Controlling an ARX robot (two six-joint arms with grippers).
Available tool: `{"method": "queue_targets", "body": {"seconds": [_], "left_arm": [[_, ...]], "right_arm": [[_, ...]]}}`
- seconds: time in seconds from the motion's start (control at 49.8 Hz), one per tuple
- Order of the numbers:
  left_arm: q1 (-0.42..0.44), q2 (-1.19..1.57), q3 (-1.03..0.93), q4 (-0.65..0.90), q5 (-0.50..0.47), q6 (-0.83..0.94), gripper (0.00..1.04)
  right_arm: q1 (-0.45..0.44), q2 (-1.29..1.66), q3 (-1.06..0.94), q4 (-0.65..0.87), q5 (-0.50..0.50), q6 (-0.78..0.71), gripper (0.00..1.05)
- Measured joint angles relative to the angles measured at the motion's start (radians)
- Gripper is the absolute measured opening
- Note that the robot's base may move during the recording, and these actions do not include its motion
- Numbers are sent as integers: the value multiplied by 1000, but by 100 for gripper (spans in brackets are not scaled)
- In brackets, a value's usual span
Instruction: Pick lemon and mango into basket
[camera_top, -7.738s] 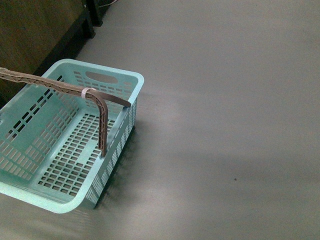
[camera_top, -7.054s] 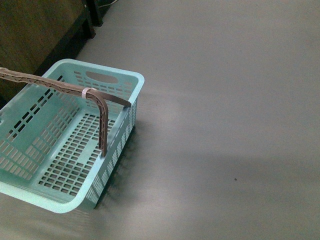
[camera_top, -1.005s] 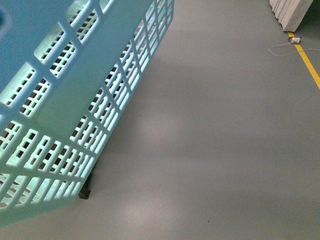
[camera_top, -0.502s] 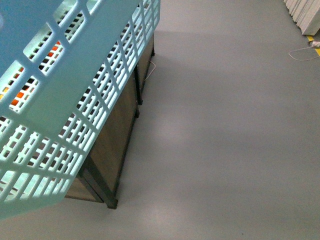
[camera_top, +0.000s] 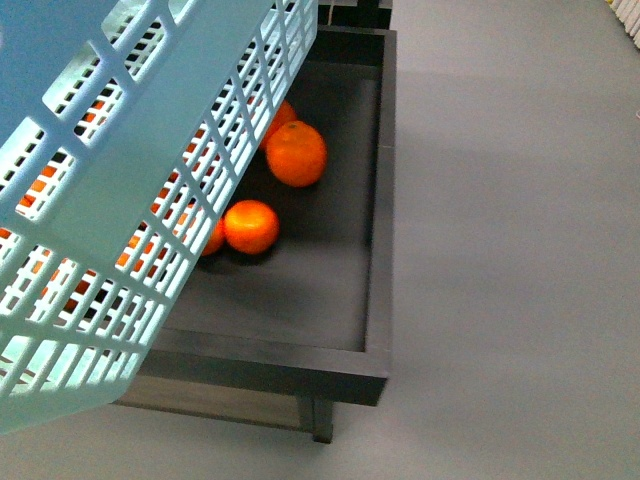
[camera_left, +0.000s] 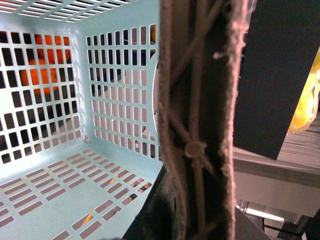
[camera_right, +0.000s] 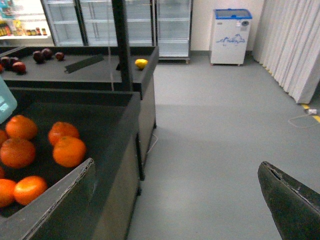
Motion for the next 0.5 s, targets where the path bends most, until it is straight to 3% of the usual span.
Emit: {"method": "queue_targets", "body": {"seconds": [0.502], "left_arm": [[1, 1, 0, 0, 0, -1, 5]], "right_arm": [[0, -1, 0, 0, 2, 0, 96]]}}
